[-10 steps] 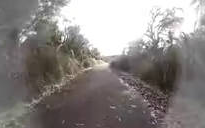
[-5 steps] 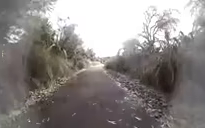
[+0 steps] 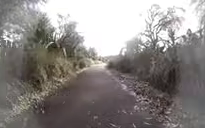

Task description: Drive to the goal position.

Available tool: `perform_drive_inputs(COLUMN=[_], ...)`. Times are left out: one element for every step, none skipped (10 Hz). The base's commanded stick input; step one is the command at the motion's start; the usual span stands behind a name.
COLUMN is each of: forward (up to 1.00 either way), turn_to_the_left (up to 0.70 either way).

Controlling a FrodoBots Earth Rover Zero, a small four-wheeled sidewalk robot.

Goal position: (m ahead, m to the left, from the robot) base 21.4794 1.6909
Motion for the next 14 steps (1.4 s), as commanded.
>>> perform_drive_inputs(forward=[0.7,0.7,0.7,0.7,0.7,0.7,0.7,0.7,0.7,0.7,0.7,0.7,0.7,0.7], turn_to_the_left=[0.0,-0.06,-0.3,-0.35,-0.35,-0.35,-0.35,-0.35,-0.35,-0.35,-0.35,-0.35,-0.35,-0.27])
